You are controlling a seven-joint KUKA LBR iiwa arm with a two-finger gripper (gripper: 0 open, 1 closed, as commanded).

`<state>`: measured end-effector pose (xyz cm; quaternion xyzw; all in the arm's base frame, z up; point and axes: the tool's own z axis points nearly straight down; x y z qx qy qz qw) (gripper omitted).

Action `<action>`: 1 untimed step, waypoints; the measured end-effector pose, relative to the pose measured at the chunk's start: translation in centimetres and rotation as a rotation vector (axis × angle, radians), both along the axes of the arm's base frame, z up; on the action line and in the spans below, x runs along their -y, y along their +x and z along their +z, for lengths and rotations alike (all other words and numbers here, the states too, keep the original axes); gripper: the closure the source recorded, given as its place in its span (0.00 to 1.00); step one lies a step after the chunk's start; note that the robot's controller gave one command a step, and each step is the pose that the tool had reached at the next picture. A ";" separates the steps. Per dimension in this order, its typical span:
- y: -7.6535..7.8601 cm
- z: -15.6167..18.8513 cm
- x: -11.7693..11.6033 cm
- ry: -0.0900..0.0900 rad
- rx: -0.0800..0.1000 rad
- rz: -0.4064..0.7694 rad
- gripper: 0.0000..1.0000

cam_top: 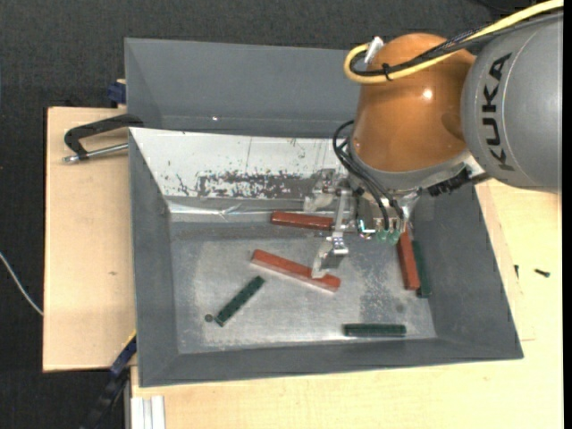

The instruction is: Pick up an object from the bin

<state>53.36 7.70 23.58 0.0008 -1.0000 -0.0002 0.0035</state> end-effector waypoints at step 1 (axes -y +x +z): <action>0.2 0.4 0.0 0.001 0.008 -0.001 0.00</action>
Offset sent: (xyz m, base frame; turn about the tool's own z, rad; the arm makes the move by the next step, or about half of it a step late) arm -0.0308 -0.0081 -0.1525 -0.1757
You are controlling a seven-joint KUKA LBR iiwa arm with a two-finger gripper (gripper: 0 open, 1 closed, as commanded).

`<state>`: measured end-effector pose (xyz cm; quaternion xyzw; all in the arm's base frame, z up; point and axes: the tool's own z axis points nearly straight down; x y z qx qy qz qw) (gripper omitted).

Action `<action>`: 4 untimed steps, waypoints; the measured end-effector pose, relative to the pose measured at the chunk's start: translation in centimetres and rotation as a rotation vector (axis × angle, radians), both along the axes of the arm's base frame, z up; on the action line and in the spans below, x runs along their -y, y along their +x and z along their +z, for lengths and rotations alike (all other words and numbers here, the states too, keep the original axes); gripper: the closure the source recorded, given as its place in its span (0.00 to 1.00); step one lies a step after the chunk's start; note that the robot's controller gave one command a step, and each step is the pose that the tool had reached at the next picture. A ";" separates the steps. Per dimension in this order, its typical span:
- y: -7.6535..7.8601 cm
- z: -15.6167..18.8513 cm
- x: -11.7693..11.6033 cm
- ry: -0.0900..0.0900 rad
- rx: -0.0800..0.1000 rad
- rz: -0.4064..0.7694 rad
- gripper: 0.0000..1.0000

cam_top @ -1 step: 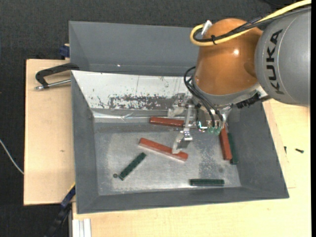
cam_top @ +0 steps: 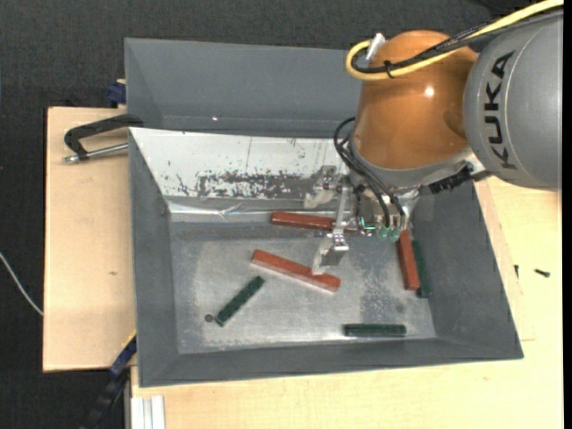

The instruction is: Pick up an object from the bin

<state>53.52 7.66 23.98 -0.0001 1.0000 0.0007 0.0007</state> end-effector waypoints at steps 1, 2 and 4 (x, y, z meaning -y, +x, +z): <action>-1.0 -5.3 0.2 0.000 0.005 0.063 0.00; -1.4 -11.3 0.5 0.000 0.003 0.132 0.00; 0.4 -16.2 0.3 0.002 -0.006 -0.099 1.00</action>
Offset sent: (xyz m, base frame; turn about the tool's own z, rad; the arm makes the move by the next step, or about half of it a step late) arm -0.0196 -0.0096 -0.1593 -0.1815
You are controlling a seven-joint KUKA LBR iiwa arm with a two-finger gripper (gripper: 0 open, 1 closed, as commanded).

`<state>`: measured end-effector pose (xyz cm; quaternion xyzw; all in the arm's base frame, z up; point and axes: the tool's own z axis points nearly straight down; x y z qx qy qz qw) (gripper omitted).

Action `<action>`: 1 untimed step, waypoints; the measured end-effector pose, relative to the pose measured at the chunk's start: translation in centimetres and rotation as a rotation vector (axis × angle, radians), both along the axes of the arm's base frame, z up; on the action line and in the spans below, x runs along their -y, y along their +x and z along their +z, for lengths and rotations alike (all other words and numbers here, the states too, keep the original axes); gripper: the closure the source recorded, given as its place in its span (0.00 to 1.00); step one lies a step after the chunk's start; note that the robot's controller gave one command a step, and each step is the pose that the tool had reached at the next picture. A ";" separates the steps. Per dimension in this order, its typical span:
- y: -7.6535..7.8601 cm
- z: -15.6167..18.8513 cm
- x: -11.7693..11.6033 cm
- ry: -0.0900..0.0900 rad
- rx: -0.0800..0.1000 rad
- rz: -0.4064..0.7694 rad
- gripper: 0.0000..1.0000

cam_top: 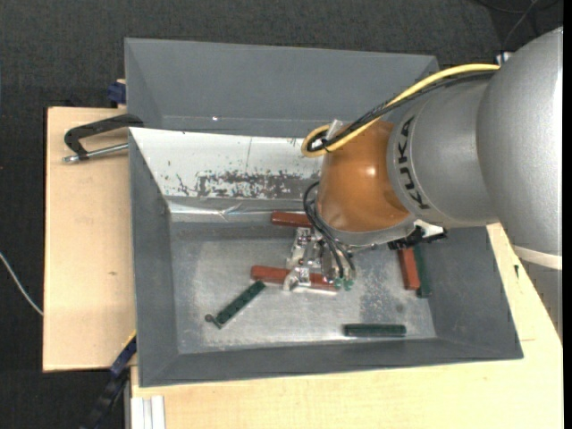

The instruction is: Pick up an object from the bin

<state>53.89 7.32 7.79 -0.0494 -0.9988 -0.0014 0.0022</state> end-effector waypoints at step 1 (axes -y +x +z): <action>-0.6 0.2 -0.6 -0.004 0.014 0.173 1.00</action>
Offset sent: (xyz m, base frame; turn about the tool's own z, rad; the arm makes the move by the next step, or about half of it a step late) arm 0.0136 -0.0786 0.2031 -0.3282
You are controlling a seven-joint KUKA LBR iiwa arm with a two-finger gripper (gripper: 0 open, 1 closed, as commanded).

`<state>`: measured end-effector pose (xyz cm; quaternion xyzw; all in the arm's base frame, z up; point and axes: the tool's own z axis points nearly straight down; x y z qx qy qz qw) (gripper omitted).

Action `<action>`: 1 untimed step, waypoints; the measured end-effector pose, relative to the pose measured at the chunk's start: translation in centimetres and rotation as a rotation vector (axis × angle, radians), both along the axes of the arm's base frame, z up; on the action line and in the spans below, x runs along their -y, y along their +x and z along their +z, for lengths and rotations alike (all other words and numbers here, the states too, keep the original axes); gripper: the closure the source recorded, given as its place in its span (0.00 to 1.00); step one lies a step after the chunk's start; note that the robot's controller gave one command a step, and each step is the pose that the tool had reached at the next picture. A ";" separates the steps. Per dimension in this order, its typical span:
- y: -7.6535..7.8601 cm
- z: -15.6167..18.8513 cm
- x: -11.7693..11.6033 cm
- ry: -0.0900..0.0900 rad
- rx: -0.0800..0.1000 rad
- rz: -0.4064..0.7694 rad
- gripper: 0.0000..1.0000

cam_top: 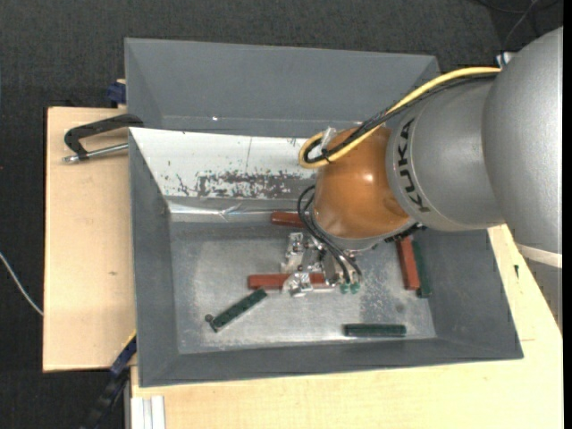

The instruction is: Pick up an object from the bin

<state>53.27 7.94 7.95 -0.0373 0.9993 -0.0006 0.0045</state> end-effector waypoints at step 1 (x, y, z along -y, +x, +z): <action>2.3 20.8 8.6 -0.002 0.007 0.150 1.00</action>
Offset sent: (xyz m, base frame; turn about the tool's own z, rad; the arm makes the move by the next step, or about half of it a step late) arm 0.0000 0.0000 0.0000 0.0000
